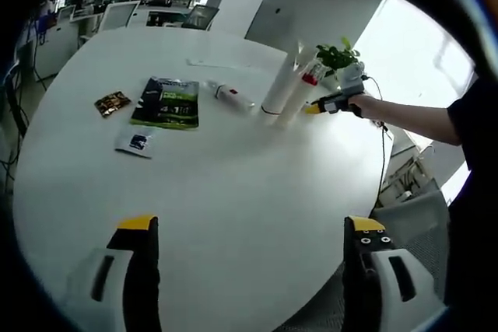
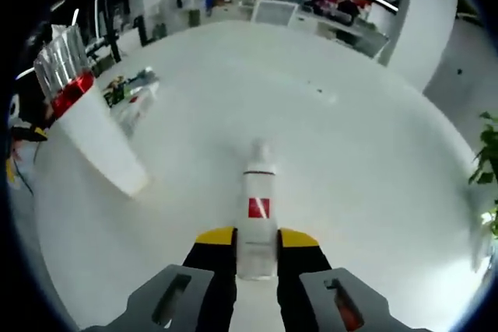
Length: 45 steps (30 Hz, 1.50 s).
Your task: Arrange the skincare products in the storage area until every visible bottle or jar stands upright without overlapping.
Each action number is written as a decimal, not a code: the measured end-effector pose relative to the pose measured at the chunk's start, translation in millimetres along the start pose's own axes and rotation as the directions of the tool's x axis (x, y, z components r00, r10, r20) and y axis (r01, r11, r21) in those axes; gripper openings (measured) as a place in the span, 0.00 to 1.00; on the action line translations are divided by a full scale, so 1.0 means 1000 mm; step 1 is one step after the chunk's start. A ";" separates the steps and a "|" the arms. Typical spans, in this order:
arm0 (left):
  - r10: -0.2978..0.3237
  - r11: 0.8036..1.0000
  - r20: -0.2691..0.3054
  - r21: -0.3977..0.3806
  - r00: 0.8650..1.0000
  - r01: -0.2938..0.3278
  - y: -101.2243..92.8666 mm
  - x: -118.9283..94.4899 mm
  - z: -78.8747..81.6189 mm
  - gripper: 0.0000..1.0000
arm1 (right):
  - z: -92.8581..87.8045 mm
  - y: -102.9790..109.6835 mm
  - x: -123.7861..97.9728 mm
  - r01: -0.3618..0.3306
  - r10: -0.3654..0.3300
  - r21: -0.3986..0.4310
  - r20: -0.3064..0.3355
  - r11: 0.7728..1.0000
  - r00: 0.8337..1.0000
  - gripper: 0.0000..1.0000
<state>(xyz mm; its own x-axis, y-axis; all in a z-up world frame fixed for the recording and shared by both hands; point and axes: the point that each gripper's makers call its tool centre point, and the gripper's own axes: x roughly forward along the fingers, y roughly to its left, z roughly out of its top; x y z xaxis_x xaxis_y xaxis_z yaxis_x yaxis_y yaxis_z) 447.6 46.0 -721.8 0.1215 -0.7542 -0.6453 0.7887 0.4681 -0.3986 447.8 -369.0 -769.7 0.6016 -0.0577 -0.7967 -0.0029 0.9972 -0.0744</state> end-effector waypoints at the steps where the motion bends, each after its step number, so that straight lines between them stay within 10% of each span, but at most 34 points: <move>1: 0.000 1.000 0.001 0.001 1.000 0.000 0.000 0.000 0.000 0.91 | 0.001 0.000 -0.002 0.001 -0.001 0.001 0.005 1.000 1.000 0.09; 25: -0.067 0.997 0.061 0.032 0.996 0.065 -0.029 -0.009 0.019 0.92 | 0.019 0.038 -0.075 0.042 -0.045 0.019 0.168 0.999 0.985 0.09; 45: -0.156 0.987 0.138 0.062 0.978 0.149 -0.069 -0.025 0.045 0.91 | 0.042 0.117 -0.155 0.080 -0.078 0.011 0.389 0.997 0.918 0.10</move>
<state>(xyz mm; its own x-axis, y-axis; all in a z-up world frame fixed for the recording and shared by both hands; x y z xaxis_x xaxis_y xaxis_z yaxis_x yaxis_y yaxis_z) 417.3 12.3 -649.1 0.0789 -0.8744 -0.4787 0.8337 0.3212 -0.4492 387.8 -241.7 -629.7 0.8634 -0.1122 -0.4919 0.0542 0.9899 -0.1307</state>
